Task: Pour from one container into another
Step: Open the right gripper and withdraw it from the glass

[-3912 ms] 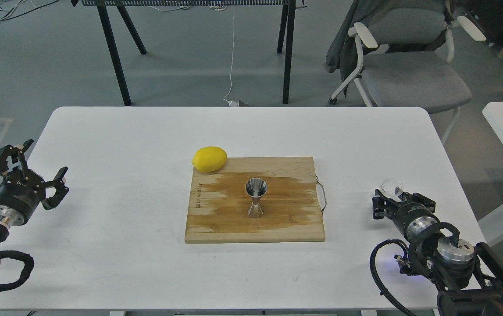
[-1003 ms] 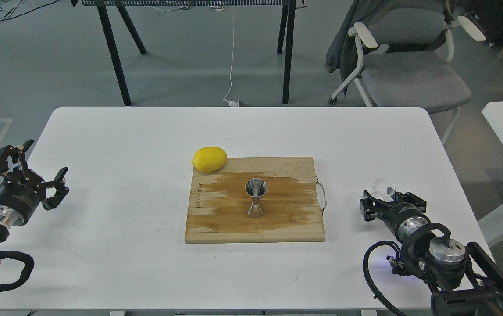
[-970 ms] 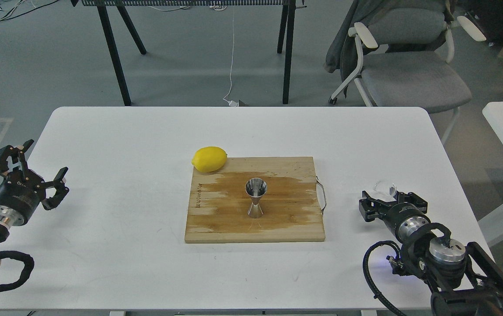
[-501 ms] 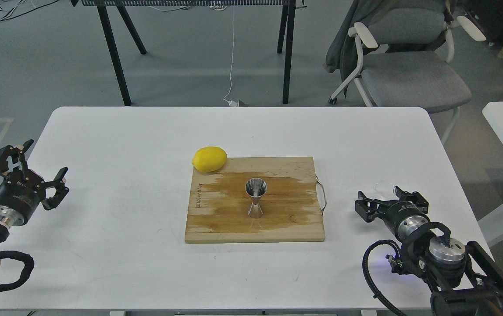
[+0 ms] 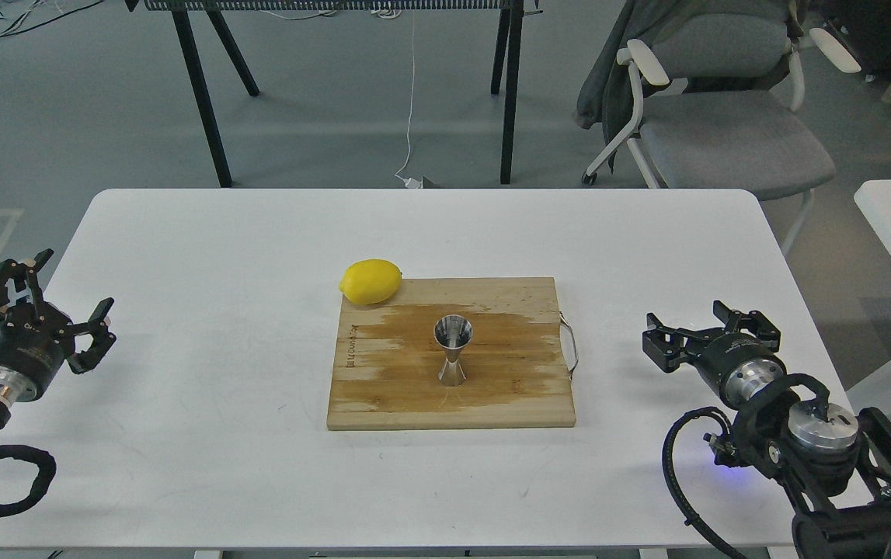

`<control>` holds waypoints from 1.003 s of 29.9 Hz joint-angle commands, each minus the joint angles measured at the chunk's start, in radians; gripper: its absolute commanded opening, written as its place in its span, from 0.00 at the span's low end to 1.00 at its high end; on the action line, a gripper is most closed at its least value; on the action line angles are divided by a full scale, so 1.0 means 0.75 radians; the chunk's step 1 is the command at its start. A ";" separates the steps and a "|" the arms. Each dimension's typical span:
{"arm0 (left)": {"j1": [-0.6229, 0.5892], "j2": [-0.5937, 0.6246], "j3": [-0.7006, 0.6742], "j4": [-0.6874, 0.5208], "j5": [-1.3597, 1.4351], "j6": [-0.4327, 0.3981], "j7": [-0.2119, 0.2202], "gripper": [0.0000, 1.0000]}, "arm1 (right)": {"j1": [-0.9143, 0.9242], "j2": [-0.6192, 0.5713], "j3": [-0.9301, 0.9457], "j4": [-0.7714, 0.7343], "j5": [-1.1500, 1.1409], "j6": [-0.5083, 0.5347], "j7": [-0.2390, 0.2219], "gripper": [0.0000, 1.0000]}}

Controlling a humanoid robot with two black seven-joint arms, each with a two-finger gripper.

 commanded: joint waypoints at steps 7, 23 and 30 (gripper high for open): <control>-0.006 0.009 0.001 0.017 0.002 0.000 0.000 0.99 | 0.134 -0.293 -0.037 0.061 -0.063 0.372 -0.270 0.99; -0.072 0.015 -0.007 0.044 -0.002 0.000 0.000 0.99 | 0.227 -0.297 -0.047 -0.464 -0.150 0.980 -0.284 0.99; -0.110 0.015 -0.005 0.050 0.000 0.000 0.000 0.99 | 0.231 -0.275 -0.021 -0.464 -0.145 0.980 -0.276 0.99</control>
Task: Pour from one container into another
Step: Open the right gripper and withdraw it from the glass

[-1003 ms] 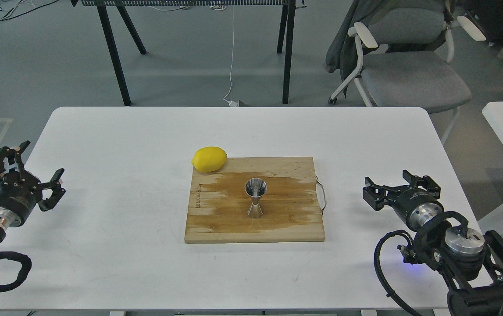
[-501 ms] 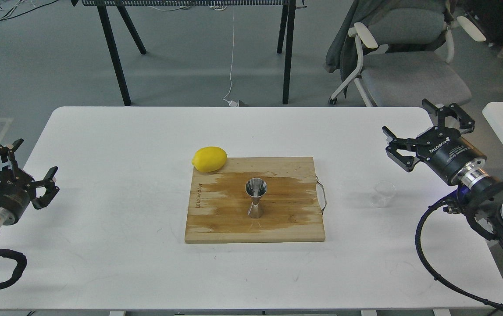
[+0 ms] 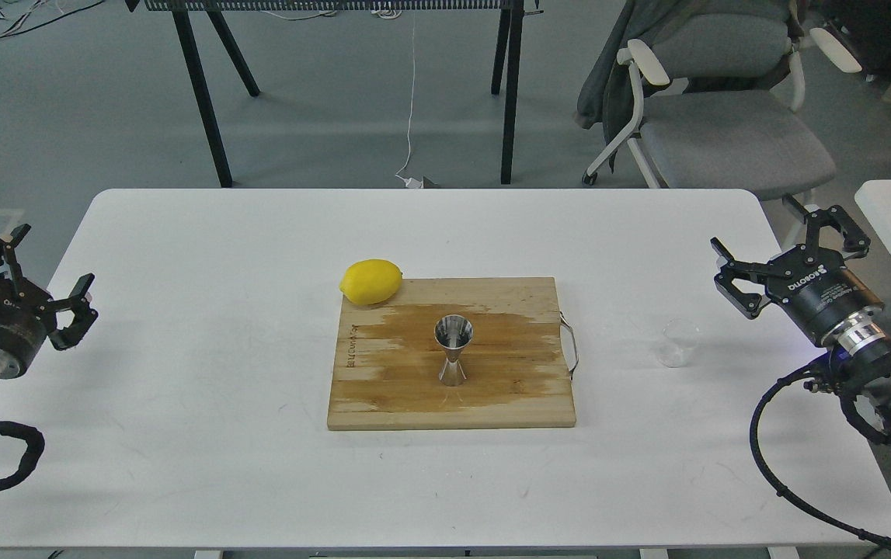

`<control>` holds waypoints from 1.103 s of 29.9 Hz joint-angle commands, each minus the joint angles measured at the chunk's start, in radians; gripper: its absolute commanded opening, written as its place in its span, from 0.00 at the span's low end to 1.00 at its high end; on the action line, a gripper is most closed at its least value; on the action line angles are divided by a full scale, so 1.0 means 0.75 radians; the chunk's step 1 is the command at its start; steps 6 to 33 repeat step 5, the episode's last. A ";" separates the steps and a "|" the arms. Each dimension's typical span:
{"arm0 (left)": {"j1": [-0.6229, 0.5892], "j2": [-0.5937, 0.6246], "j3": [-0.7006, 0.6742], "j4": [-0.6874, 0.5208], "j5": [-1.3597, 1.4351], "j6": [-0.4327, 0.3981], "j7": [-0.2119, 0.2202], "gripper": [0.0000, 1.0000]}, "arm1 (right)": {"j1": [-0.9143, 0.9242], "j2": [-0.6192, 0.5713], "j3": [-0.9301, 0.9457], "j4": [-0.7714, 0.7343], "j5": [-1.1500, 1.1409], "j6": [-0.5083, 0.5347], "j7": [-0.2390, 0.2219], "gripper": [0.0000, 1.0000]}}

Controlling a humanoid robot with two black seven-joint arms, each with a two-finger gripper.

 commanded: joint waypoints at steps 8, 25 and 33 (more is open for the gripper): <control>-0.012 -0.002 0.000 0.006 0.002 0.000 0.000 0.99 | 0.003 0.016 0.012 -0.001 0.003 0.000 0.008 0.98; -0.012 -0.002 0.000 0.006 0.002 0.000 0.000 0.99 | 0.003 0.016 0.012 -0.001 0.003 0.000 0.008 0.98; -0.012 -0.002 0.000 0.006 0.002 0.000 0.000 0.99 | 0.003 0.016 0.012 -0.001 0.003 0.000 0.008 0.98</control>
